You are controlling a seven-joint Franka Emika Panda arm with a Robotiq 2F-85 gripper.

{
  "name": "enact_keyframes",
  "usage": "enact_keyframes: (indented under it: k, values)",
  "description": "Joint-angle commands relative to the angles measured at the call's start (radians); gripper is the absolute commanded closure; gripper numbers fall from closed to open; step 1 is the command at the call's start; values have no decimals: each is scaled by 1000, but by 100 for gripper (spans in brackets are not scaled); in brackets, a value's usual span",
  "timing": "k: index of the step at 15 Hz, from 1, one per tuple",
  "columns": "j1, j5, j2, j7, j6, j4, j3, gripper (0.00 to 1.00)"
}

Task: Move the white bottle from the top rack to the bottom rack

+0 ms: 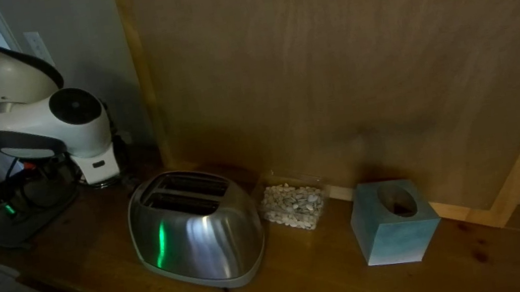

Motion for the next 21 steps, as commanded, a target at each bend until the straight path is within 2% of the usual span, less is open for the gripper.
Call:
enact_keyframes:
  k: [1, 3, 4, 6, 9, 10, 14, 21]
  values:
    - [6, 0, 5, 3, 20, 4, 4, 80]
    - [7, -1, 6, -5, 6, 6, 0, 80]
    - [9, -2, 5, -16, -9, 9, -3, 30]
    - [12, 5, -1, -35, -27, 9, -7, 24]
    - [13, 10, -13, -59, -21, 6, -8, 3]
    - [13, 12, -17, -65, -19, 4, -9, 0]
    - [11, 19, -23, -98, -3, 1, -11, 0]
    - [11, 147, 7, -316, -70, 1, -71, 0]
